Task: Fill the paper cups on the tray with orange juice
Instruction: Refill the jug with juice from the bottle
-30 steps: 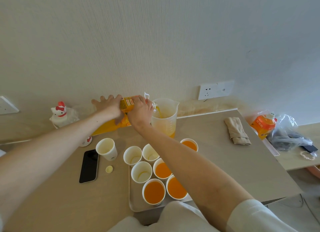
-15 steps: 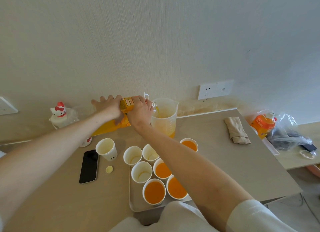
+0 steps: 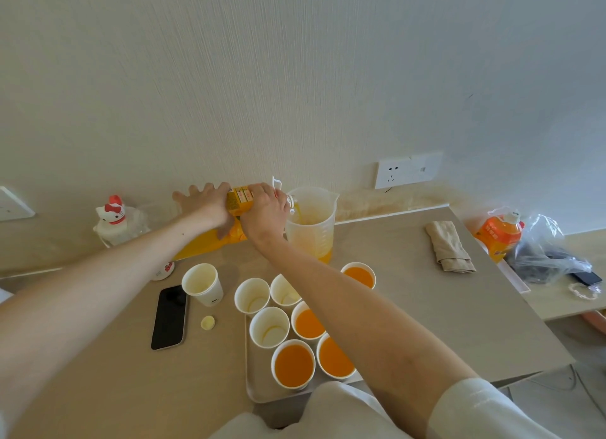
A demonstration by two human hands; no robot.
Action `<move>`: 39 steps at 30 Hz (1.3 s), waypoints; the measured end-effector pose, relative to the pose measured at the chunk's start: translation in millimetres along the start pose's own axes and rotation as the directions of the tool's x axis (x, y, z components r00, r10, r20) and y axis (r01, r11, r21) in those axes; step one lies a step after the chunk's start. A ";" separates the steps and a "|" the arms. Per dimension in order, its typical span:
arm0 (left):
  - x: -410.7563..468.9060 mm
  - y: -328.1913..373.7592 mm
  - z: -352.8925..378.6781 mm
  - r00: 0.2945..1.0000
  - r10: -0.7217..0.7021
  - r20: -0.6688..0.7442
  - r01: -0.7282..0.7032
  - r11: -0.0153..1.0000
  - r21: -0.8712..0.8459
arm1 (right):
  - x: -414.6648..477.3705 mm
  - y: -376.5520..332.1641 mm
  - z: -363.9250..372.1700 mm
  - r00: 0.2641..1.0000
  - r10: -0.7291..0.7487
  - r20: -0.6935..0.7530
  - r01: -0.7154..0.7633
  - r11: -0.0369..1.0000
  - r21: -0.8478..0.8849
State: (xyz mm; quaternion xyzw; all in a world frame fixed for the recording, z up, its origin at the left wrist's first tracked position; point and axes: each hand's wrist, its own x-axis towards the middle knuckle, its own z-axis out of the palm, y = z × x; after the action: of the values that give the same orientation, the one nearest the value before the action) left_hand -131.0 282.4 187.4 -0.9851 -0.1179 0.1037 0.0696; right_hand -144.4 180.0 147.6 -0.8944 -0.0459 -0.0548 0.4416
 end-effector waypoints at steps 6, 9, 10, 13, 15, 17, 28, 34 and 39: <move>-1.2 0.8 -2.1 1.000 -0.002 -0.002 0.002 1.000 0.018 | 0.2 -1.0 -0.2 1.000 0.004 0.008 -0.004 1.000 -0.001; -1.0 0.9 -2.5 1.000 -0.004 -0.002 0.004 1.000 0.016 | 0.0 -1.5 -0.7 1.000 0.002 0.006 -0.002 1.000 0.002; -0.9 0.7 -2.7 1.000 -0.002 -0.003 0.002 1.000 0.014 | -0.2 -1.6 -1.1 1.000 0.001 0.008 -0.001 1.000 0.002; -1.2 0.6 -3.2 1.000 0.006 -0.006 -0.006 1.000 0.012 | -0.1 -1.6 -1.9 1.000 0.000 0.011 0.000 1.000 -0.001; -1.5 0.6 -3.6 1.000 0.008 -0.007 -0.008 1.000 0.011 | 0.2 -1.4 -2.2 1.000 0.000 0.008 0.000 1.000 -0.001; -1.9 1.0 -4.4 1.000 0.008 -0.005 -0.008 1.000 0.011 | 0.3 -1.4 -2.1 1.000 0.001 0.006 -0.001 1.000 0.002; -0.5 1.5 -5.6 1.000 0.004 -0.005 -0.004 1.000 0.015 | 1.2 -1.4 -2.1 1.000 0.001 -0.018 -0.001 1.000 0.009; -0.6 2.2 -5.5 1.000 0.015 -0.009 -0.015 1.000 0.005 | 1.6 -1.2 -2.7 1.000 0.001 -0.007 -0.001 1.000 0.005; 0.2 1.4 -4.5 1.000 0.018 -0.006 -0.018 1.000 -0.004 | 1.8 -0.6 -3.3 1.000 -0.003 -0.010 0.003 1.000 -0.002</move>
State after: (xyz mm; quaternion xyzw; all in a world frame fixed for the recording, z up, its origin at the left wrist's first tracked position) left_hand -129.5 280.6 191.4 -0.9866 -0.1090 0.1011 0.0668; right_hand -142.8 177.8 150.2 -0.8944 -0.0450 -0.0600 0.4410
